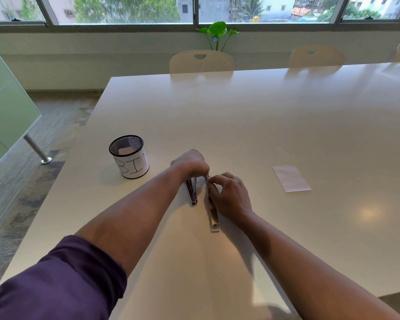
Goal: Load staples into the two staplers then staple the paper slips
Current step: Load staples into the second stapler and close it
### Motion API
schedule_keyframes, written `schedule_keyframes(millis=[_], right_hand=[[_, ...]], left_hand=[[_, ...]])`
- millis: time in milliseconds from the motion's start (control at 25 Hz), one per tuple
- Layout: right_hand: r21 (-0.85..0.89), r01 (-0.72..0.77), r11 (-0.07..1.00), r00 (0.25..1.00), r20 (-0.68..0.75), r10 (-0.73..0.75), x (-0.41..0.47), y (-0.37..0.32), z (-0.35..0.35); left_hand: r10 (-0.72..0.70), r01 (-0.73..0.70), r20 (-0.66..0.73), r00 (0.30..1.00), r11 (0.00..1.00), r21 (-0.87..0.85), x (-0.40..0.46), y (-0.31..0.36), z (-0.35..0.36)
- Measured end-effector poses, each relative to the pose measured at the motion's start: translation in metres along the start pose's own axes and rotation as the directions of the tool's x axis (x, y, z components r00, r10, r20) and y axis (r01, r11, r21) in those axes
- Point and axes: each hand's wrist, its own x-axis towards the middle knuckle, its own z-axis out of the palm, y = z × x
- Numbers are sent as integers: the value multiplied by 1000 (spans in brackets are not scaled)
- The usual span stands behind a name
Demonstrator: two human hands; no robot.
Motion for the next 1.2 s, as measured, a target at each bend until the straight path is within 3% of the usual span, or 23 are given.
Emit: schedule_keyframes(millis=[160, 400, 640, 800, 920, 1000, 1120, 1200], right_hand=[[-51, -12, 999, 999, 45, 15, -3, -4, -6], [-324, -123, 938, 979, 115, 168, -3, -11, -11], [-300, -123, 946, 984, 87, 156, -6, -10, -15], [-237, -137, 962, 990, 2, 141, -6, -14, -23], [-160, -164, 973, 984, -88, 152, -1, -20, -32], [-109, -161, 981, 980, -134, 146, 2, -24, -38], [-30, -141, 990, 976, -172, 134, 5, -30, -43], [-1, -137, 991, 975, -177, 134, 6, -33, -44]], left_hand=[[14, -13, -28, 1000, 999, 37, -3, -3, 0], [38, -29, -121, 992, 997, 72, -11, -7, 1], [55, -54, -203, 978, 998, 9, -18, -11, -2], [126, -172, -217, 968, 964, -205, -22, -16, 0], [152, -246, -258, 954, 889, -386, -26, -16, 1], [134, -232, -214, 968, 803, -548, -30, -12, 2], [91, -112, -74, 993, 557, -823, -37, -6, 1], [88, -66, -32, 996, 426, -902, -41, -4, 0]])
